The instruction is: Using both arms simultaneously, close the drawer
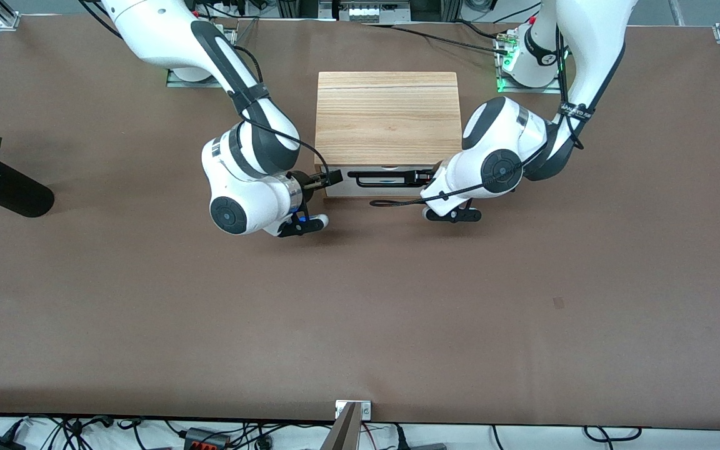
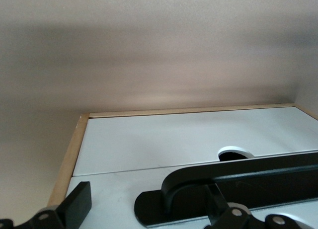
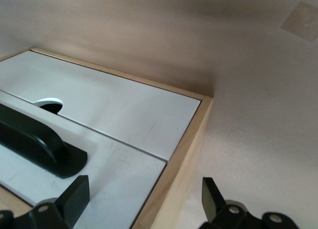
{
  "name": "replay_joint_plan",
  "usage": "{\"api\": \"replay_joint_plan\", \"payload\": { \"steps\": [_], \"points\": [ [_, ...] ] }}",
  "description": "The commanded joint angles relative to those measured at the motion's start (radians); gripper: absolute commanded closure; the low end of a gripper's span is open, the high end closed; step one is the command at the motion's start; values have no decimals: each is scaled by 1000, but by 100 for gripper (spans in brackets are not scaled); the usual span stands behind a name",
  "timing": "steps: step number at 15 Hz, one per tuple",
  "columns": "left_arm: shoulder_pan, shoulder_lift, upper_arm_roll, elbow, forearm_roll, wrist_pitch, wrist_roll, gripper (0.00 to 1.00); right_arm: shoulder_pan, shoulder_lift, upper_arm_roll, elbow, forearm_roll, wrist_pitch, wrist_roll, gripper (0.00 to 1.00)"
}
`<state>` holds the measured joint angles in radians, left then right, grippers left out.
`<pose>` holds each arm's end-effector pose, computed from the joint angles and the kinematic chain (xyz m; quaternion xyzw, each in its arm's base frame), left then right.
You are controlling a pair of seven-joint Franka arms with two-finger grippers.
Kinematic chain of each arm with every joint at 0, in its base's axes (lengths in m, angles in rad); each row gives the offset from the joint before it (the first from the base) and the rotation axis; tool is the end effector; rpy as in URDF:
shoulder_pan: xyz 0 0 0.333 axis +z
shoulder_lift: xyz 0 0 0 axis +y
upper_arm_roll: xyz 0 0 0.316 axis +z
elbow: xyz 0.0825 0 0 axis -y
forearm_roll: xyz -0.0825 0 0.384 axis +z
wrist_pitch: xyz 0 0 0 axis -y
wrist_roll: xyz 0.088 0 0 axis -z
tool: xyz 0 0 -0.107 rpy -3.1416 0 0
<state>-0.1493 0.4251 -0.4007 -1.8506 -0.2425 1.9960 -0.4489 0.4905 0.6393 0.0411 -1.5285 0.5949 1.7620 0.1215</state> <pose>0.5190 -0.3195 0.2963 0.9747 0.0196 -0.1982 0.1018 0.5512 0.3771 0.2707 -0.9363 -0.0784 0.2733 0.2061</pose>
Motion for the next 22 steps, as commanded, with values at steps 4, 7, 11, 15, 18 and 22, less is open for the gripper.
{"api": "replay_joint_plan", "payload": {
  "steps": [4, 7, 11, 15, 18, 22],
  "points": [
    [16, -58, 0, 42, -21, -63, -7, 0, -84, 2, -15, 120, 17, -18, 79, 0],
    [31, -94, 19, 112, -6, -132, -2, 0, -124, 0, -15, 200, -36, -22, 127, 0],
    [30, -184, 155, 146, 26, -194, 70, 0, -211, -7, -18, 330, -194, -172, 128, 0],
    [31, -216, 367, 140, 113, -315, 125, 0, -260, -30, -18, 453, -453, -289, 125, 0],
    [88, -235, 376, 139, 305, -384, 298, 0, -277, -82, -17, 453, -593, -306, 119, 0],
    [143, -380, 376, 146, 351, -387, 484, 0, -369, -168, -15, 444, -622, -375, 118, 0]
  ]
}}
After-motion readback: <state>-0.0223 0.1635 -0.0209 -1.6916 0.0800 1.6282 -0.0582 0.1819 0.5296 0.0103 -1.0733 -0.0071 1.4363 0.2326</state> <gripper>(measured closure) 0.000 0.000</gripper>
